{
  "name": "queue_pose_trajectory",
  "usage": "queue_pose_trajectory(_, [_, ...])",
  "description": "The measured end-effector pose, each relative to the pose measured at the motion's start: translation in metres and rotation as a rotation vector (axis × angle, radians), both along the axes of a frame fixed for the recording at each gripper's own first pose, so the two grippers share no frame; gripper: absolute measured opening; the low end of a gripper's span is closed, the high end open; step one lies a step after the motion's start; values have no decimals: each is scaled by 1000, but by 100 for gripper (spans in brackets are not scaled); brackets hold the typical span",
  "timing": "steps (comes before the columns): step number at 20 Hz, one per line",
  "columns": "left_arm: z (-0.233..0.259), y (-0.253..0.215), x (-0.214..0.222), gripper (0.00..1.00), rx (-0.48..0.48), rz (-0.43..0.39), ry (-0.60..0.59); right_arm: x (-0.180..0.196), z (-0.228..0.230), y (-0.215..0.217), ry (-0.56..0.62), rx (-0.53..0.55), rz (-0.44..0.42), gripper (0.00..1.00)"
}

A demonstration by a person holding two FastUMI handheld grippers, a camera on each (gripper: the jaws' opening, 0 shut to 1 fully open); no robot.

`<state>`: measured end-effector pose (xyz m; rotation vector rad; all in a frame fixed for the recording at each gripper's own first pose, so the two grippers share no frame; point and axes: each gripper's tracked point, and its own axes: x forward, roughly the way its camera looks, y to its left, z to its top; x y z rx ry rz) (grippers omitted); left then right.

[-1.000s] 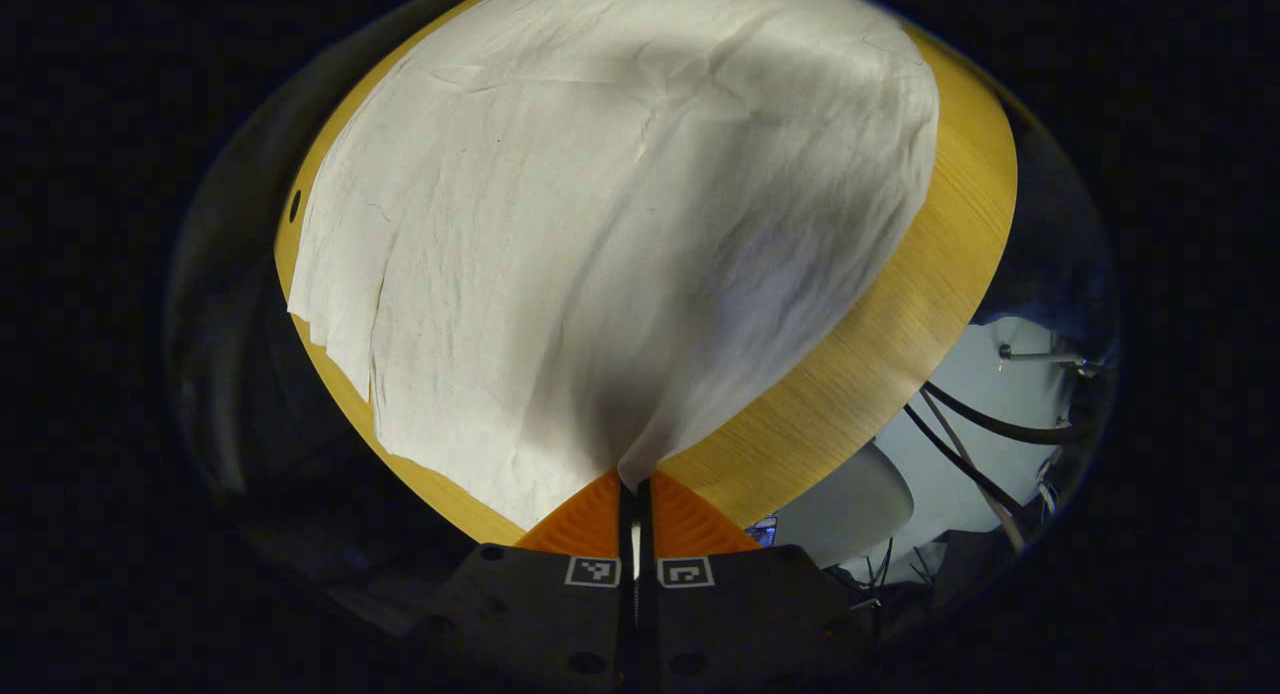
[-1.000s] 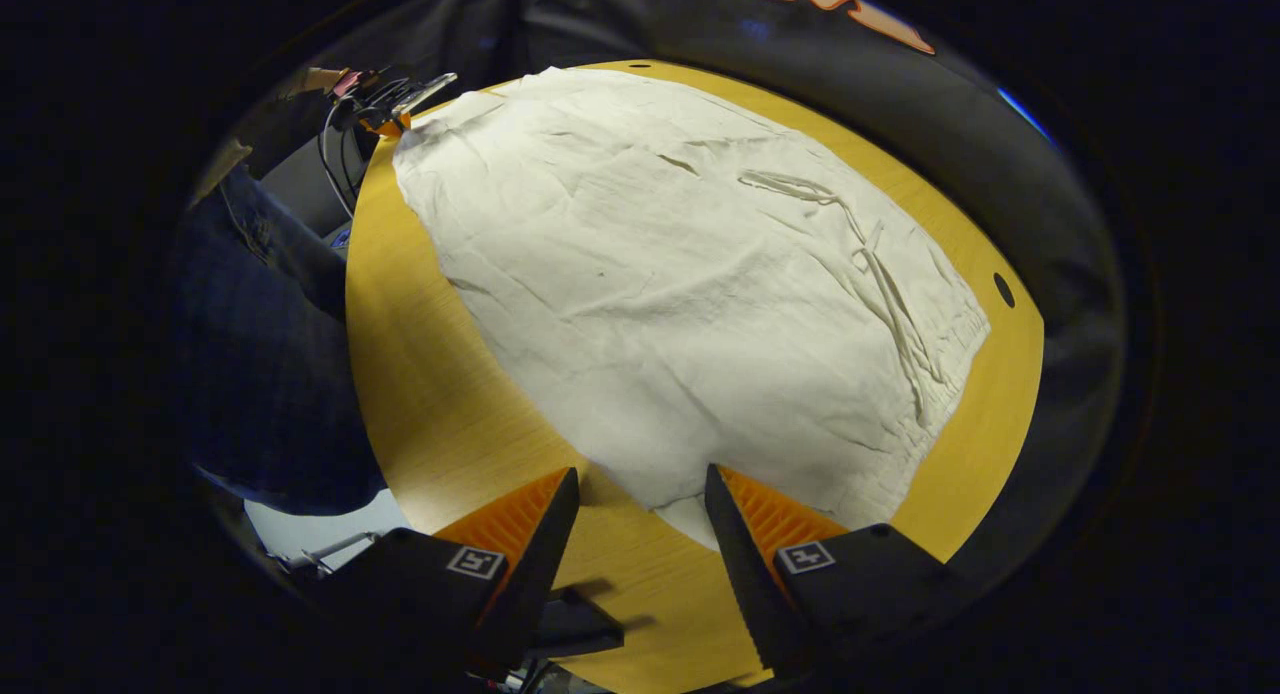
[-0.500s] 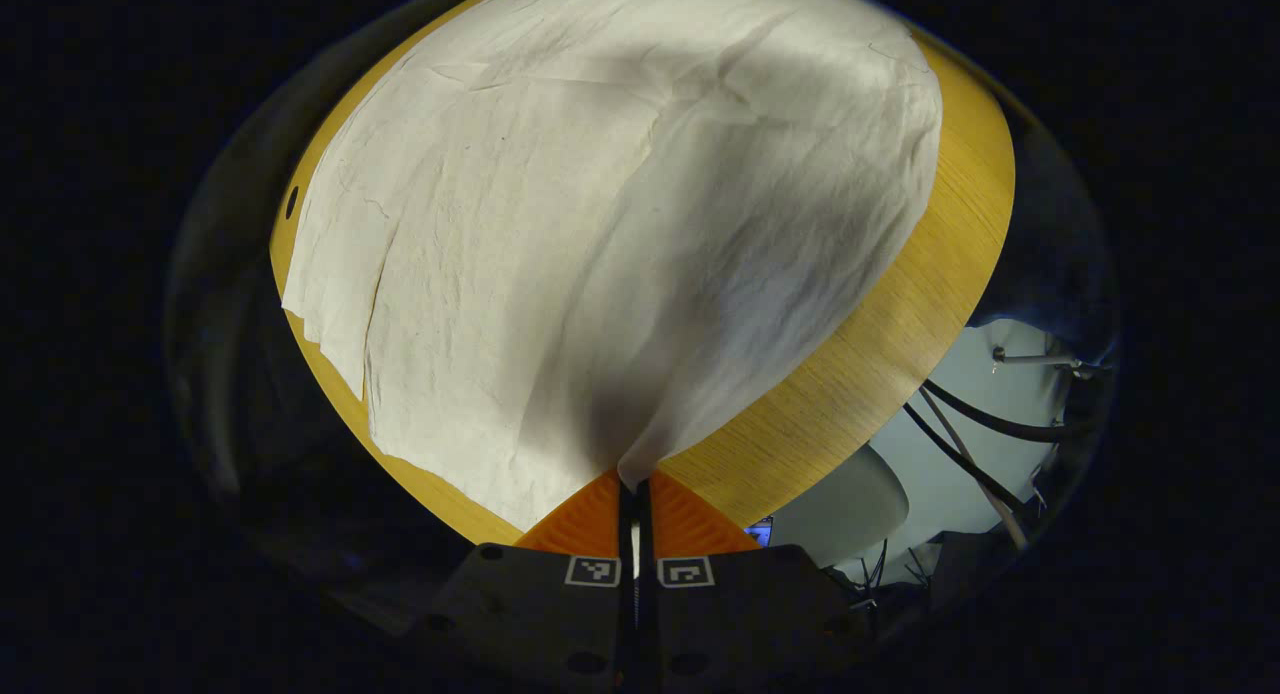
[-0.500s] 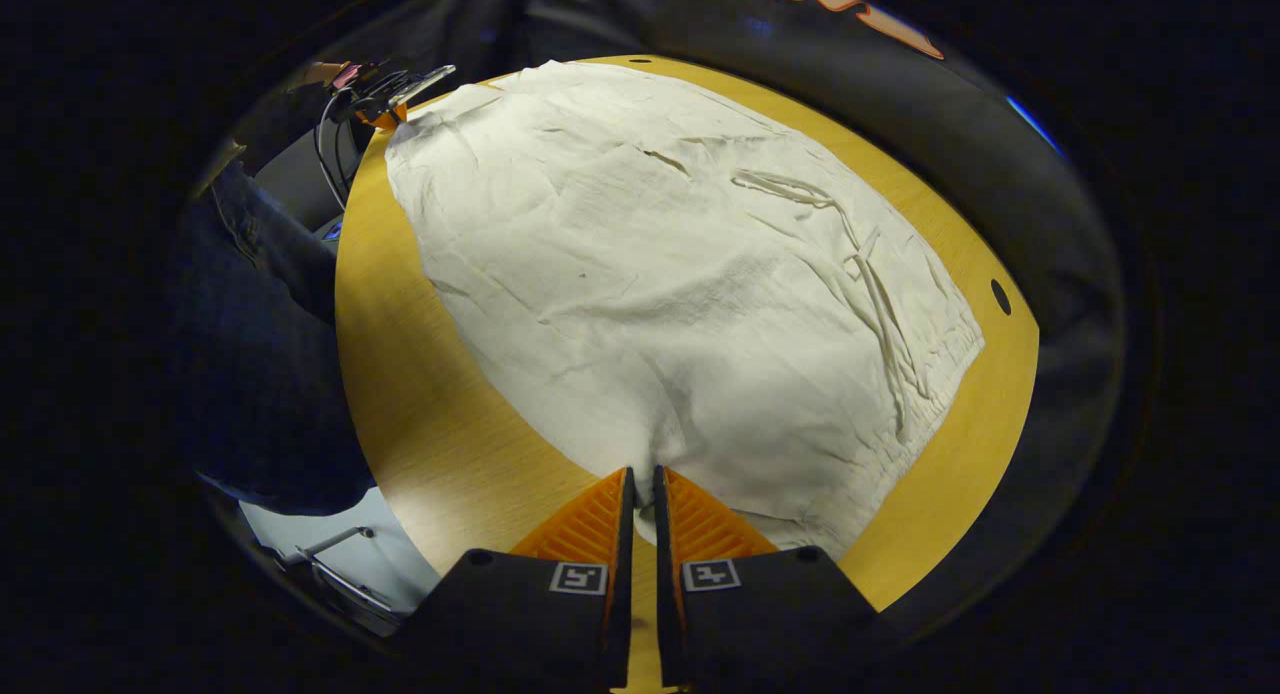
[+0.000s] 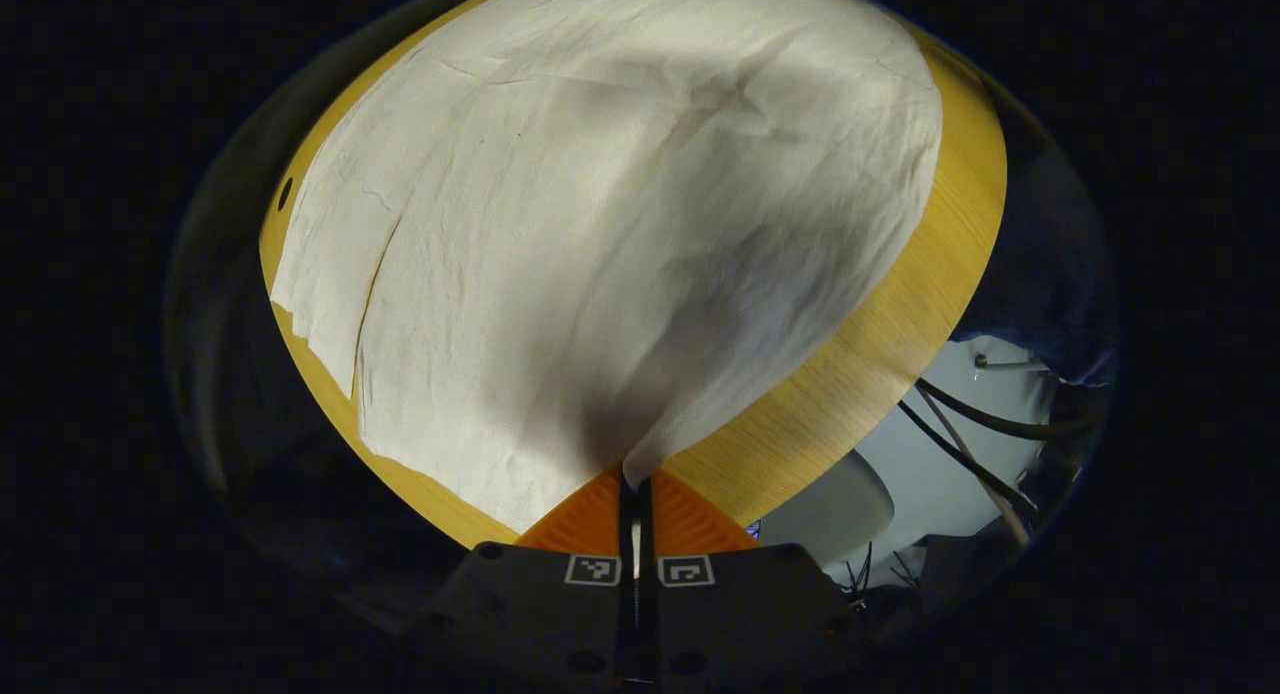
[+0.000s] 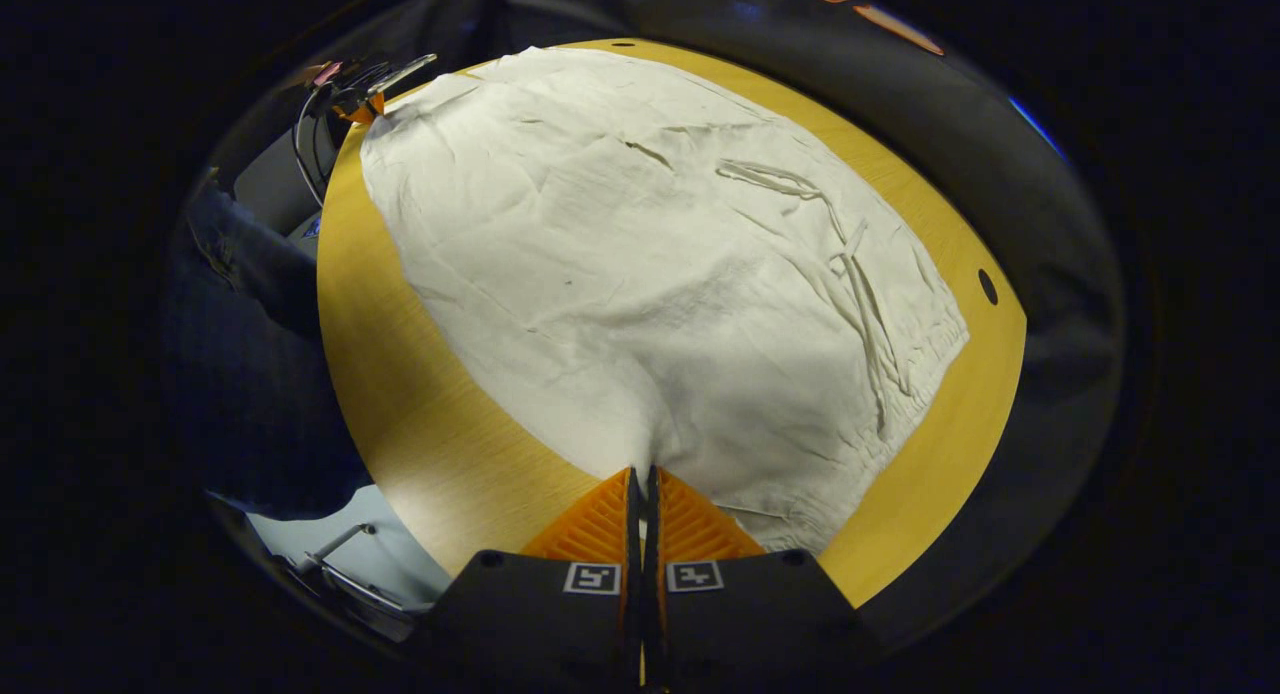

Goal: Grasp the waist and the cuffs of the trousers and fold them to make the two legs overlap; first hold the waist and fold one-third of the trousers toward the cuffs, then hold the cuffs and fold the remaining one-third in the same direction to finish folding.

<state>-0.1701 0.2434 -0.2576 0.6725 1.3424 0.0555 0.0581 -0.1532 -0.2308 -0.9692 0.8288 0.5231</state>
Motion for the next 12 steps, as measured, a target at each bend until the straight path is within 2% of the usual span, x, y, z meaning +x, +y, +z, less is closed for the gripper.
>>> queue_pose_trajectory(2, [15, 4, 6, 0, -12, -22, -10, 0, 15, 5, -19, 20, -24, 0])
queue_pose_trajectory(4, [34, 7, 9, 0, -7, -46, -11, 1, 26, 7, -41, 29, -38, 2])
queue_pose_trajectory(6, [54, 14, 13, 0, 18, -67, -20, 7, 43, 12, -75, 35, -44, 0])
queue_pose_trajectory(8, [77, 19, 18, 0, 55, -80, -43, 15, 59, 17, -110, 36, -42, 2])
queue_pose_trajectory(12, [128, 25, 42, 0, 115, -104, -94, 47, 100, 30, -190, 70, -58, 2])
